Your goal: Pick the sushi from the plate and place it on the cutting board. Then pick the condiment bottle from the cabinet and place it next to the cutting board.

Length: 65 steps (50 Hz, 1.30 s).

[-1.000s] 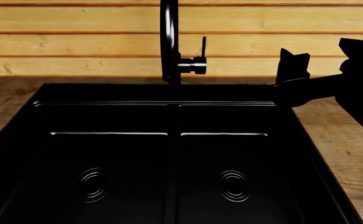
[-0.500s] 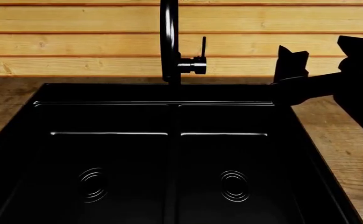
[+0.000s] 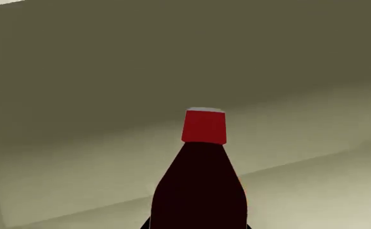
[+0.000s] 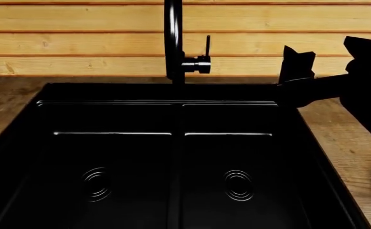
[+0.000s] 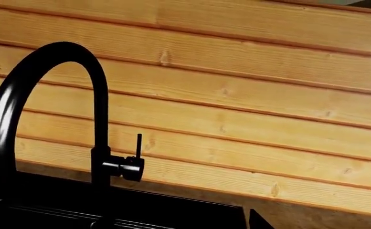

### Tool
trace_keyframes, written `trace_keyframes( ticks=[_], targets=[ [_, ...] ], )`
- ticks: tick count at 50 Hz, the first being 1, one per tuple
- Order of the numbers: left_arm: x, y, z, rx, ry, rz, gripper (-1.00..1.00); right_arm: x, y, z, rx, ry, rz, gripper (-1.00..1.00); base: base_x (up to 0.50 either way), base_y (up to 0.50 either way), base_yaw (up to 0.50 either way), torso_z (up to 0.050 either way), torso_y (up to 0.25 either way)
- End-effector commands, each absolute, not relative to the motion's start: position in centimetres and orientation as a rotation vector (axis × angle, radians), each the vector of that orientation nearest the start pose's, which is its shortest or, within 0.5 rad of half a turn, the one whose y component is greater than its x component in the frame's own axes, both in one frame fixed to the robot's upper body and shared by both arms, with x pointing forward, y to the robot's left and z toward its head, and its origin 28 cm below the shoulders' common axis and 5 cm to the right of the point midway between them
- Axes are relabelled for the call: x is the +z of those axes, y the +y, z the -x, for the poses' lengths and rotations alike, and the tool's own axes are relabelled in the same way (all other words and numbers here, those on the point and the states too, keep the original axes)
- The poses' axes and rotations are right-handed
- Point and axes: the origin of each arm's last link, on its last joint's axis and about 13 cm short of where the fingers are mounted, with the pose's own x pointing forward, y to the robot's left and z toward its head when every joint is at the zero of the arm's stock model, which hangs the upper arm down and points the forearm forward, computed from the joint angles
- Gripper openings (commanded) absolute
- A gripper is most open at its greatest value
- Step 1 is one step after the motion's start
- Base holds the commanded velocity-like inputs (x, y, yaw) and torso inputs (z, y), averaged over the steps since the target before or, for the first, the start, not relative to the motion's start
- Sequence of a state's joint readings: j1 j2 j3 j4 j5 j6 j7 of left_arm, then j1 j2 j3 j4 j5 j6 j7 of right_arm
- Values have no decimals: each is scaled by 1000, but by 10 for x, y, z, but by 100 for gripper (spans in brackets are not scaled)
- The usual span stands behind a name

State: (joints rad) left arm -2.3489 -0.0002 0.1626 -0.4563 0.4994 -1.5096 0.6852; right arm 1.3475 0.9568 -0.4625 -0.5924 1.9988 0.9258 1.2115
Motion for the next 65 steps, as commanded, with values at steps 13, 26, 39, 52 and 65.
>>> trace_keyframes(
  ticks=[13,26,39,52,65],
  targets=[
    [586,227,-177,-123,-379,-182,-100,332,-134,-179,85,-24,109,100,-500,0,0,0,0],
    [585,231,-173,-150,-378,-182,-100,328,-134,-181,90,-23,104,100,-500,0,0,0,0],
    [574,254,-140,-205,-381,-177,-100,326,-132,-181,100,-43,92,100,-276,0,0,0,0],
    [546,257,-173,-288,-354,-151,-100,310,-120,-175,96,-192,77,100,0,0,0,0,0],
    [445,258,-219,-286,-315,-132,-100,292,-113,-170,68,-219,92,100,0,0,0,0,0]
  ],
)
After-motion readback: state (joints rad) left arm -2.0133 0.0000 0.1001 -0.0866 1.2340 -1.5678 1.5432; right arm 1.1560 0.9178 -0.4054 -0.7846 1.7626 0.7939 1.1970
